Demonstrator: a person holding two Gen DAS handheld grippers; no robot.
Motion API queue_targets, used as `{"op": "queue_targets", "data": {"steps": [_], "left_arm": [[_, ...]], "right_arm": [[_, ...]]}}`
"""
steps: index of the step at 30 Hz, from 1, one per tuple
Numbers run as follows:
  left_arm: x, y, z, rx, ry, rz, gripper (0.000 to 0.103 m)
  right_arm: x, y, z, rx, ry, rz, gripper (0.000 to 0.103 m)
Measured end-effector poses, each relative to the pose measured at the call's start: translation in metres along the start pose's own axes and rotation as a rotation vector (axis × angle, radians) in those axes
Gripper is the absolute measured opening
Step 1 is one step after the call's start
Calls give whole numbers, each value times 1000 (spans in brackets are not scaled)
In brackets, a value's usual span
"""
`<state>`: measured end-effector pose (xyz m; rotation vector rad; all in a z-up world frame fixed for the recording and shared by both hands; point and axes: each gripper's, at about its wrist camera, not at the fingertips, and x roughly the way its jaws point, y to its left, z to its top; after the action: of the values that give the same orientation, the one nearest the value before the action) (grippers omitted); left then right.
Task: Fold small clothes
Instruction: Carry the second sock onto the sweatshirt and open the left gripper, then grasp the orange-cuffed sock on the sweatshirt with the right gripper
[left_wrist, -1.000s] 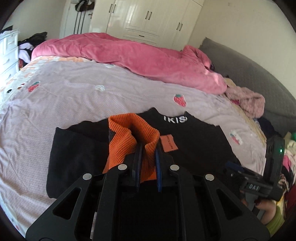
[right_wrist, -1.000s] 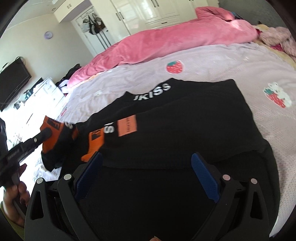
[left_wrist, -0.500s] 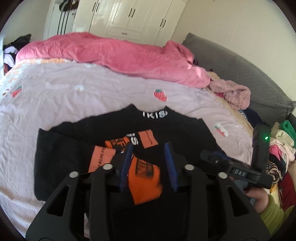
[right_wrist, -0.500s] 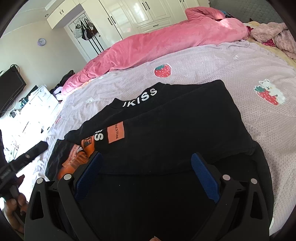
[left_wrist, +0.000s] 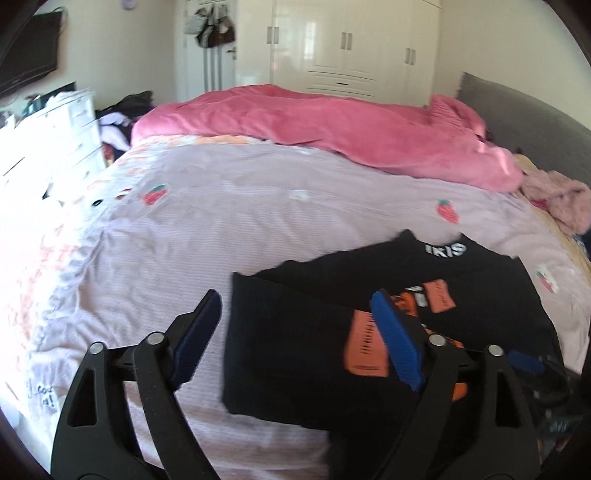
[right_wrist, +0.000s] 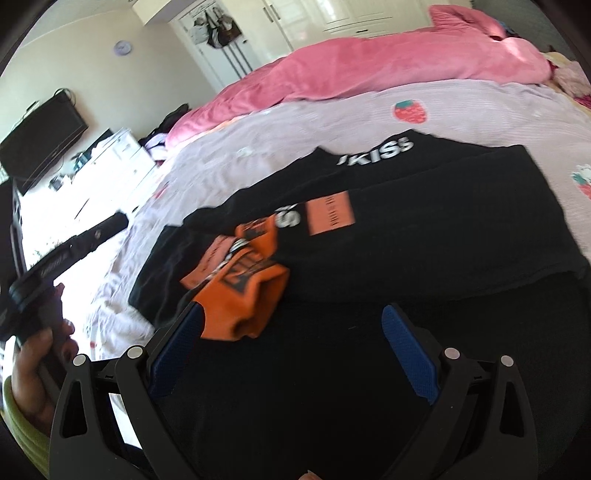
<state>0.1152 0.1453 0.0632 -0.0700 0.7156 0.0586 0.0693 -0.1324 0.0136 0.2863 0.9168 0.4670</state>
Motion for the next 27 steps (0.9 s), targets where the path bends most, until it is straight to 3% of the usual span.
{"op": "queue_targets", "data": {"steps": [1, 10, 12, 20, 21, 23, 25, 27], "left_arm": [[1, 6, 0, -18, 3, 13, 94], [1, 38, 0, -141, 14, 21, 94], [1, 40, 0, -151, 14, 23, 94], [0, 38, 0, -138, 10, 40, 94], [0, 38, 0, -138, 12, 43, 94], [0, 39, 0, -142, 10, 45, 94], [0, 42, 0, -154, 13, 42, 94], [0, 44, 0, -171, 11, 38, 94]], "right_arm": [[2, 3, -1, 0, 6, 9, 96], [23, 25, -6, 45, 38, 75, 95], [30, 26, -5, 68, 46, 87, 84], [60, 18, -6, 182, 104, 140, 57], [62, 19, -6, 178, 100, 139, 46], [63, 21, -6, 160, 91, 167, 39], [61, 25, -6, 136, 75, 167, 23], [58, 27, -6, 116, 59, 166, 13]]}}
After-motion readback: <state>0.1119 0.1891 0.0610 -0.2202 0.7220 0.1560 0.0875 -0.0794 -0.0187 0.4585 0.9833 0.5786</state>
